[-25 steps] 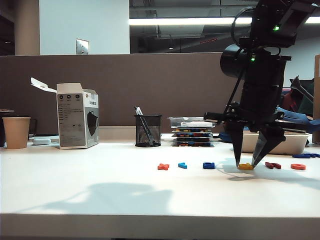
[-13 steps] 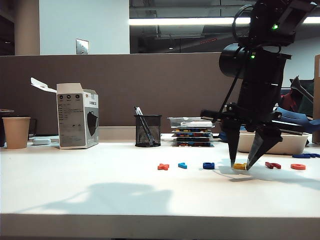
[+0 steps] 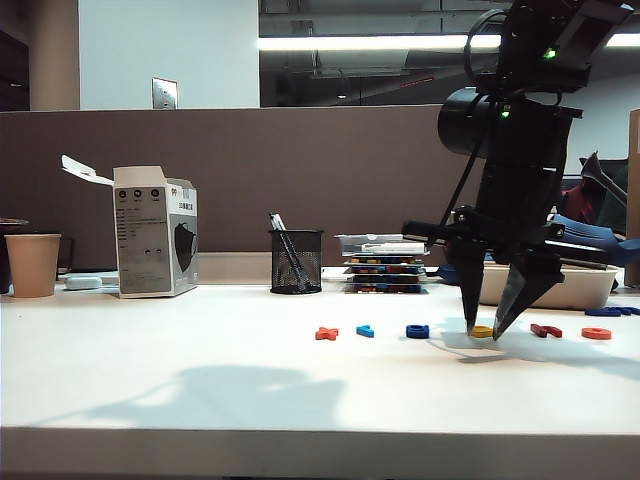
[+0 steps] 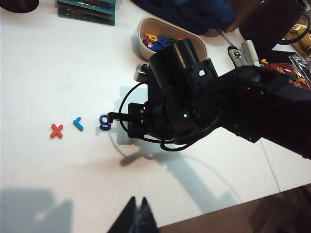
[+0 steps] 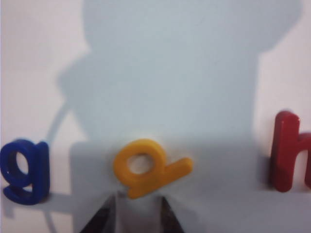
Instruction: Select the appropriate letters from the row of letter magnets placed on the table to arrange into the word "dog".
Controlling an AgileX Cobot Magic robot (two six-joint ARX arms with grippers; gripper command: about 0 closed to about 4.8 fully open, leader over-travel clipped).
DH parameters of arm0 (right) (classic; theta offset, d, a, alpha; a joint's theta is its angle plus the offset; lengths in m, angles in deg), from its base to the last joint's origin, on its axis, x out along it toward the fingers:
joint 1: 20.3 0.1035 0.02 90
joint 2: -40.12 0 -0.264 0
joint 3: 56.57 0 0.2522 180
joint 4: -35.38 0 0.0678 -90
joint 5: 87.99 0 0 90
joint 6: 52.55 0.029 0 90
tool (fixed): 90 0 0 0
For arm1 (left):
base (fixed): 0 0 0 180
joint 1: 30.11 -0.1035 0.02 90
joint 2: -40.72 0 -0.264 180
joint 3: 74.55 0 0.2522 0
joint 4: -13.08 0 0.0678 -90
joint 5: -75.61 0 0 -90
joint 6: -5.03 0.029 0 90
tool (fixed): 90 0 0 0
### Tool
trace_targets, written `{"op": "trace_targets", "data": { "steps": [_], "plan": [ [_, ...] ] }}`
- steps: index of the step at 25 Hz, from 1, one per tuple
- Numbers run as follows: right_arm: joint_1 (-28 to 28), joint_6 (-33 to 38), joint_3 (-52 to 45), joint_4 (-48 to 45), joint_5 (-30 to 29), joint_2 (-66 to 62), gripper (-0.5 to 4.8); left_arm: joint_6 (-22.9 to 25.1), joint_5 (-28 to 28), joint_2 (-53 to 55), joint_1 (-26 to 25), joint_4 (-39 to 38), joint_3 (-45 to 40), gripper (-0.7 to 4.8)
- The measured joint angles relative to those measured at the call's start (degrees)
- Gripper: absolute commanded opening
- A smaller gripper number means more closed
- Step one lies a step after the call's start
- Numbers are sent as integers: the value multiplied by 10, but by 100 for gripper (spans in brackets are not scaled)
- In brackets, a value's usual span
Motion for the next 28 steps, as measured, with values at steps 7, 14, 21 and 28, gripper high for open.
{"op": "trace_targets", "data": {
  "steps": [7, 14, 21, 28],
  "plan": [
    [-9, 0, 0, -20, -4, 0, 222, 0, 0, 0, 0, 0, 0, -3],
    [-19, -1, -2, -48, -5, -3, 222, 0, 0, 0, 0, 0, 0, -2],
    [-19, -2, -3, -66, -30, -4, 221, 0, 0, 0, 0, 0, 0, -2],
    [-12, -3, 4, -38, -24, -11, 220, 0, 0, 0, 0, 0, 0, -3]
  ]
}}
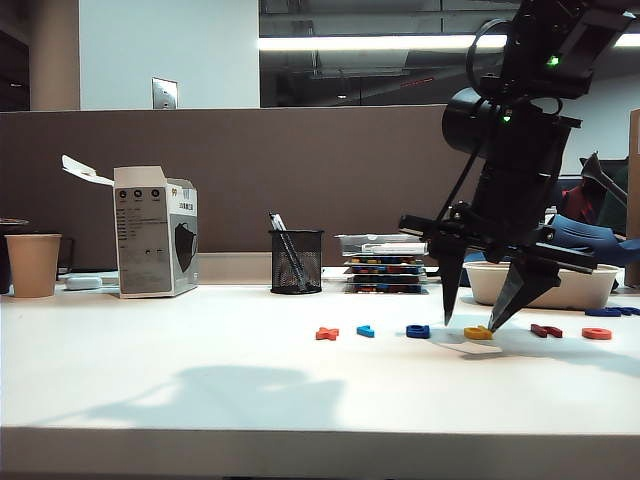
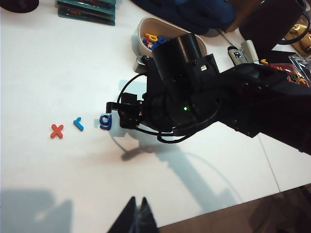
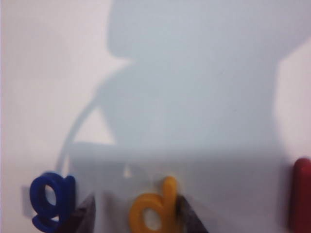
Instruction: Select the appropriate letters from the row of letter magnets placed on the table to arrange into the word "dog".
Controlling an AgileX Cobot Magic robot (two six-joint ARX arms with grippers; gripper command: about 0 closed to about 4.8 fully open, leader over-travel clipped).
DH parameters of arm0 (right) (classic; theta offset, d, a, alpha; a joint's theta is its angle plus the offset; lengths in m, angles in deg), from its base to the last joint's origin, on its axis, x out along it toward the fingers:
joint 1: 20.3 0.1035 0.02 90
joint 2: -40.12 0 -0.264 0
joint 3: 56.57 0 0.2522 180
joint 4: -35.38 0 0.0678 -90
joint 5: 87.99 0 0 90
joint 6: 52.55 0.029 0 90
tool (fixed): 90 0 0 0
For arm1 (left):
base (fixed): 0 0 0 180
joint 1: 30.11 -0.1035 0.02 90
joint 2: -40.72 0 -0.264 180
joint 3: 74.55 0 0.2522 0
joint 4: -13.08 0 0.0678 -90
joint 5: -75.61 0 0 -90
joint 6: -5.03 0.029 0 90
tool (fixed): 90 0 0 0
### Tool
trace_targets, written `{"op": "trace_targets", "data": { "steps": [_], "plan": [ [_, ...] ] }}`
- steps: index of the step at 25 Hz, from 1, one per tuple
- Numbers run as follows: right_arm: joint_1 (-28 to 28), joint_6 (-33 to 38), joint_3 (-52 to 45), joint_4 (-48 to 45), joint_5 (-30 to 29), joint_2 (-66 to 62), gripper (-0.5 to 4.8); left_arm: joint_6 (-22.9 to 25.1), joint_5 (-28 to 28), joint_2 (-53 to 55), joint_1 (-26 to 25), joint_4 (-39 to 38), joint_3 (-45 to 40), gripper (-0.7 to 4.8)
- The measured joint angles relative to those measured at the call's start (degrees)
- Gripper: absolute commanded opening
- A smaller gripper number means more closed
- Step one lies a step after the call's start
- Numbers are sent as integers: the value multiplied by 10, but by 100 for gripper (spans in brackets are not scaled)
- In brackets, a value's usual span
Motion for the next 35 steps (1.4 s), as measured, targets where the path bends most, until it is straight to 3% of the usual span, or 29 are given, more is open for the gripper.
{"op": "trace_targets", "data": {
  "steps": [25, 27, 35],
  "plan": [
    [7, -47, 6, 43, 26, -9, 195, 0, 0, 0, 0, 0, 0, -2],
    [7, -47, 6, 43, 26, -9, 138, 0, 0, 0, 0, 0, 0, -3],
    [7, -47, 6, 46, 31, -9, 133, 0, 0, 0, 0, 0, 0, -2]
  ]
}}
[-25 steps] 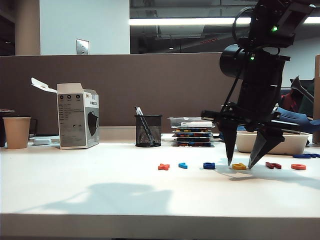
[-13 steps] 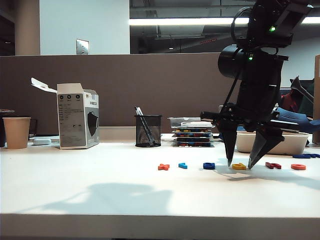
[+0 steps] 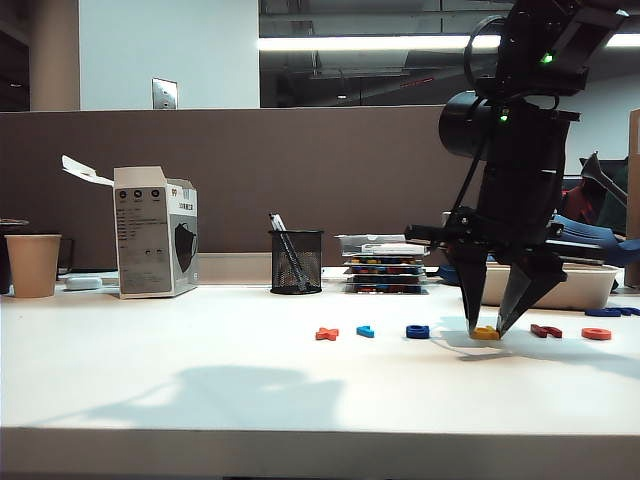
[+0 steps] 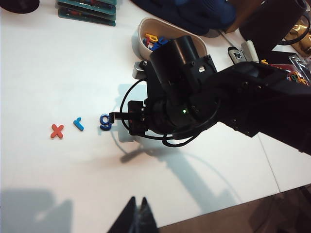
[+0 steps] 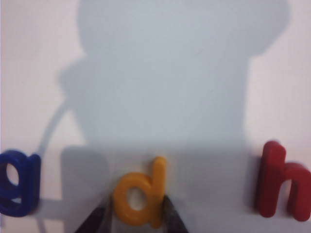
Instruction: Select the appropriate letters from the row of letter magnets placed on the table to arrange into the word "dog".
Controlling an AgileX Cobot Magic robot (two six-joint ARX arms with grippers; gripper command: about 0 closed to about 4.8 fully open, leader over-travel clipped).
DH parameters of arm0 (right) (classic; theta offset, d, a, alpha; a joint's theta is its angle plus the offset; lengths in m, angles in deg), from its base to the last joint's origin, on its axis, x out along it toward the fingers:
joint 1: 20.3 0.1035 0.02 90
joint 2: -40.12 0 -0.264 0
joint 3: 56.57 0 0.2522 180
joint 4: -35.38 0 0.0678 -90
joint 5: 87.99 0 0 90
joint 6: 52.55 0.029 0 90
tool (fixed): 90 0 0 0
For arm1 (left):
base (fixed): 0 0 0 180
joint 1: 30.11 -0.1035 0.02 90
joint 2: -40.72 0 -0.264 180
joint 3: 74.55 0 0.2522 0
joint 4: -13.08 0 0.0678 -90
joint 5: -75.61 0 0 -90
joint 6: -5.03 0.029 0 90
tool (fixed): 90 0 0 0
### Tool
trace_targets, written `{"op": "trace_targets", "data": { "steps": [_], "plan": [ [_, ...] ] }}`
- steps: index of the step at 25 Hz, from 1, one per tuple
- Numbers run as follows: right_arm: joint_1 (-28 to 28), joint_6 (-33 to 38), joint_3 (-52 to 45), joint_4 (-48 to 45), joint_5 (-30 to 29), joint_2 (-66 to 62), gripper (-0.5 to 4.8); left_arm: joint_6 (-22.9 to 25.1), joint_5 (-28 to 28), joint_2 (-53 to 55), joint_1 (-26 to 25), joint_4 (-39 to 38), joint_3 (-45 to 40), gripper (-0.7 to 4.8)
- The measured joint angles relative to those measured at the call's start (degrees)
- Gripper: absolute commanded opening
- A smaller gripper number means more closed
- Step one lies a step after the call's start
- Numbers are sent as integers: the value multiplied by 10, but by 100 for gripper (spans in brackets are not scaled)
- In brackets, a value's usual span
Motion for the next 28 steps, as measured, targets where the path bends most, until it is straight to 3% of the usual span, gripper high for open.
{"op": "trace_targets", "data": {
  "steps": [5, 21, 28],
  "plan": [
    [0, 0, 0, 0, 0, 0, 91, 0, 0, 0, 0, 0, 0, -3],
    [0, 1, 3, 11, 0, 1, 94, 0, 0, 0, 0, 0, 0, -3],
    [9, 6, -5, 94, -7, 27, 94, 0, 0, 0, 0, 0, 0, -2]
  ]
}}
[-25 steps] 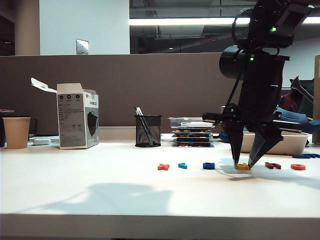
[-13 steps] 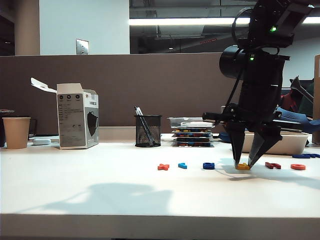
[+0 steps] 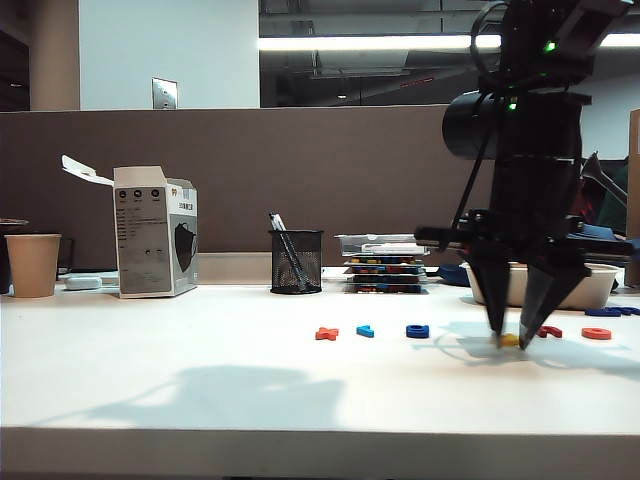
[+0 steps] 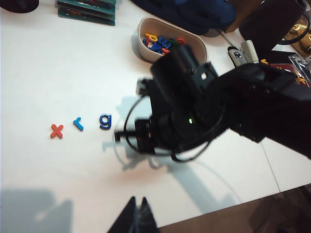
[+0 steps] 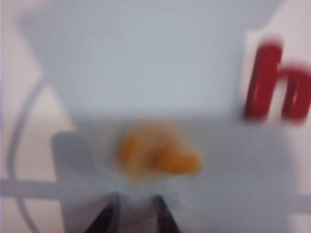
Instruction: Select the appropriate letters from the row of letter magnets placed on the table to arrange into the word "dog".
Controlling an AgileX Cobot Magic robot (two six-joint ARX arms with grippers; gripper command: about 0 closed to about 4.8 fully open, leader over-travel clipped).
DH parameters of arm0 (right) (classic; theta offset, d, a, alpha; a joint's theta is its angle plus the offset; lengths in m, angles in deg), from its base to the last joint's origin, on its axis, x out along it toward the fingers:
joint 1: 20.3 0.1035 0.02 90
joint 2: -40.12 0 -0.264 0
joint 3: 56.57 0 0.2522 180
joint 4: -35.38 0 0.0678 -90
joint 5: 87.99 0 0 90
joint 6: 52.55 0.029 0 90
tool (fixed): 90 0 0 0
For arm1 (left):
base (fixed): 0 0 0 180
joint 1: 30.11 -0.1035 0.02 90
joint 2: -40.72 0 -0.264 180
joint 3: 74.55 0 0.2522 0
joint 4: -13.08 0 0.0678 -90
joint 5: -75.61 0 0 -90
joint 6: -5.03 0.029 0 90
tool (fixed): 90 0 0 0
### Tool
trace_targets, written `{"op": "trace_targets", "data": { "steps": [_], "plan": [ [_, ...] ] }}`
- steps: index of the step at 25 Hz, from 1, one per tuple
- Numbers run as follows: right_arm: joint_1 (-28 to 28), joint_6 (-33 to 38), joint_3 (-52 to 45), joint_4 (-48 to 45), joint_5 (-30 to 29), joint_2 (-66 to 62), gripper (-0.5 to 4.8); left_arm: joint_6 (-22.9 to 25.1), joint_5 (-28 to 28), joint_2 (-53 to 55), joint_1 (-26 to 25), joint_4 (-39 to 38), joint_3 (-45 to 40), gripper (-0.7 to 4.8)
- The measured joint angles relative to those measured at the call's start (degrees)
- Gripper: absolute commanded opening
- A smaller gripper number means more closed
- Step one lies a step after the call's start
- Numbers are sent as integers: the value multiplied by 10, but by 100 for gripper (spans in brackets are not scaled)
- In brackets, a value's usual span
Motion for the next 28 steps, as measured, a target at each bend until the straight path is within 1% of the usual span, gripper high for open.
{"op": "trace_targets", "data": {
  "steps": [2, 8, 21, 25, 28],
  "plan": [
    [17, 8, -7, 38, 0, 11, 94, 0, 0, 0, 0, 0, 0, -2],
    [78, 27, -8, 42, -4, 15, 94, 0, 0, 0, 0, 0, 0, -2],
    [77, 32, -9, 64, -3, 22, 95, 0, 0, 0, 0, 0, 0, -2],
    [76, 30, -9, 41, 22, 59, 95, 0, 0, 0, -1, 0, 0, -2],
    [65, 13, 6, 12, 38, 79, 96, 0, 0, 0, -1, 0, 0, -3]
  ]
}}
